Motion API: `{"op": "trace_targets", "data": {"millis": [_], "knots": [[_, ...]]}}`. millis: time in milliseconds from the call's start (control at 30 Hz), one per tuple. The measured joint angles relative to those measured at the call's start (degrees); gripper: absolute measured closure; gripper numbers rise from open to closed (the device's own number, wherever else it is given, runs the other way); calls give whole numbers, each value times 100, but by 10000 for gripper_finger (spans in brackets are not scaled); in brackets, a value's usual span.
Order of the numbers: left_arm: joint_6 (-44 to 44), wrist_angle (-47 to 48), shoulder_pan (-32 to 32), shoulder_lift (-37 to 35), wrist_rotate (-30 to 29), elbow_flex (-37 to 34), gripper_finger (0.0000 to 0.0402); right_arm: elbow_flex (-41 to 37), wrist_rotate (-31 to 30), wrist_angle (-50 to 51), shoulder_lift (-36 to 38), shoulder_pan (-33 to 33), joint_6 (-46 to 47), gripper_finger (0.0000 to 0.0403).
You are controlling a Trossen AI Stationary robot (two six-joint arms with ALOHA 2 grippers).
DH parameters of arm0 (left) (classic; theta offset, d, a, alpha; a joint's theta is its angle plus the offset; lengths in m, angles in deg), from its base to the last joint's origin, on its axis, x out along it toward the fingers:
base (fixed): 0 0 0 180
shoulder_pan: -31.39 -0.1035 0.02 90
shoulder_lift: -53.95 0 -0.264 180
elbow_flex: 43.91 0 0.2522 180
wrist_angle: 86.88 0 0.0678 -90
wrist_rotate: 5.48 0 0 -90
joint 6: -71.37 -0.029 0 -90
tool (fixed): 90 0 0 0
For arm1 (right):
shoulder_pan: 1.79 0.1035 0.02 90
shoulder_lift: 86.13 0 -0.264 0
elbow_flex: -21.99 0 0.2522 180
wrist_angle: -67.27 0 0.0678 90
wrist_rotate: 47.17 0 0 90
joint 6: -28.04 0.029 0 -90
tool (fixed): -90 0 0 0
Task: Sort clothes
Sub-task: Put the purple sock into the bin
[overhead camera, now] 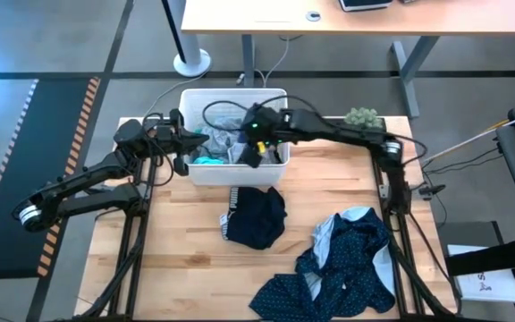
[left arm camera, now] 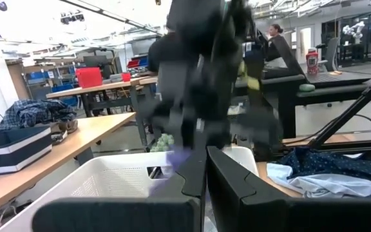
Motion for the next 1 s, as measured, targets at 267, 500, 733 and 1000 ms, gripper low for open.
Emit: {"op": "trace_targets", "data": {"millis": [267, 500, 733, 1000], "knots": [[-16, 17, -4, 0, 1, 0, 402, 644, 978, 306, -1287, -157, 759, 394], [-50, 26, -7, 15, -28, 0, 402, 1376, 1701, 389, -2008, -142, 1165, 394], [-43, 27, -7, 37, -28, 0, 402, 1783, 1754, 437, -2068, -180, 1318, 394], [-17, 38, -7, 42, -28, 0, 402, 1992, 1126, 350, -2023, -285, 1568, 394]]}}
